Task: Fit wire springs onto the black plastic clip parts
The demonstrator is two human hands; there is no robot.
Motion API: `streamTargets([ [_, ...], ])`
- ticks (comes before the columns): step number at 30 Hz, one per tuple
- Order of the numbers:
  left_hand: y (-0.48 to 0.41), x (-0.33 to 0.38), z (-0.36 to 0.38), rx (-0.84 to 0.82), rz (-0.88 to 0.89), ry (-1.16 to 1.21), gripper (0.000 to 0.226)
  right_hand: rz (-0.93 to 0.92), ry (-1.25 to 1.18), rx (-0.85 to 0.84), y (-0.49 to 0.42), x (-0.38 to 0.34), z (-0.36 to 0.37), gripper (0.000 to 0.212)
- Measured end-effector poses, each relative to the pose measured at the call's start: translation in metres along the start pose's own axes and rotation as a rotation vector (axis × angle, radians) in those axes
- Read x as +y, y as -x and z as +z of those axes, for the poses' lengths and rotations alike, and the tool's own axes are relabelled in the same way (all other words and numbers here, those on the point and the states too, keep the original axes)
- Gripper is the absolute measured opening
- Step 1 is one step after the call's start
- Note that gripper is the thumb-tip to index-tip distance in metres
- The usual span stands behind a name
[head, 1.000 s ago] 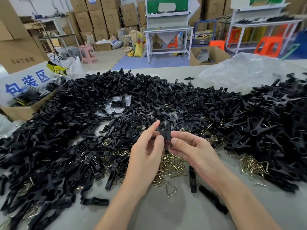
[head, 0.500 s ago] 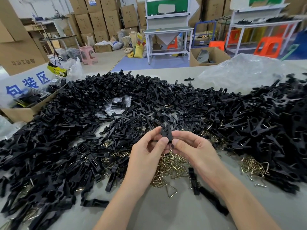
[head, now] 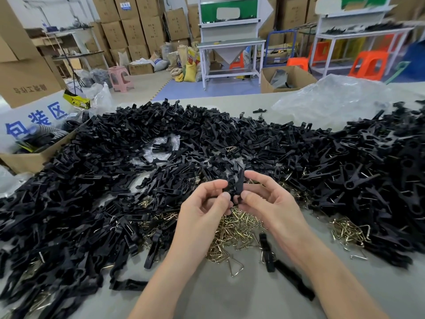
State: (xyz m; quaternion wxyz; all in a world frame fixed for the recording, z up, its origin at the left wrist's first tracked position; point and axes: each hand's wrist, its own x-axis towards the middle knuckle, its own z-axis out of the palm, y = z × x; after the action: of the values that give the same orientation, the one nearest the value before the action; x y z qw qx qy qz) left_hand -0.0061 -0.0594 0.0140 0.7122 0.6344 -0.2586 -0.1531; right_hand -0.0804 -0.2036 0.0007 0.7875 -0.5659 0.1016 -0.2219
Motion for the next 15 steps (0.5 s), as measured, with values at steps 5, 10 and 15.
streamTargets([
  [5, 0.0034, -0.0044, 0.0031, -0.111, 0.01, -0.131, 0.041, -0.011, 0.013, -0.073, 0.0009, -0.0008, -0.0011, 0.034],
  [10, 0.0031, -0.0025, 0.0038, 0.03, 0.119, -0.247, 0.027, -0.01, 0.055, -0.078, 0.0007, -0.0025, 0.0003, 0.034],
  [15, -0.0002, 0.0025, 0.0002, 0.092, 0.098, -0.167, 0.021, -0.031, 0.072, -0.042, 0.0021, -0.0035, -0.0007, 0.035],
])
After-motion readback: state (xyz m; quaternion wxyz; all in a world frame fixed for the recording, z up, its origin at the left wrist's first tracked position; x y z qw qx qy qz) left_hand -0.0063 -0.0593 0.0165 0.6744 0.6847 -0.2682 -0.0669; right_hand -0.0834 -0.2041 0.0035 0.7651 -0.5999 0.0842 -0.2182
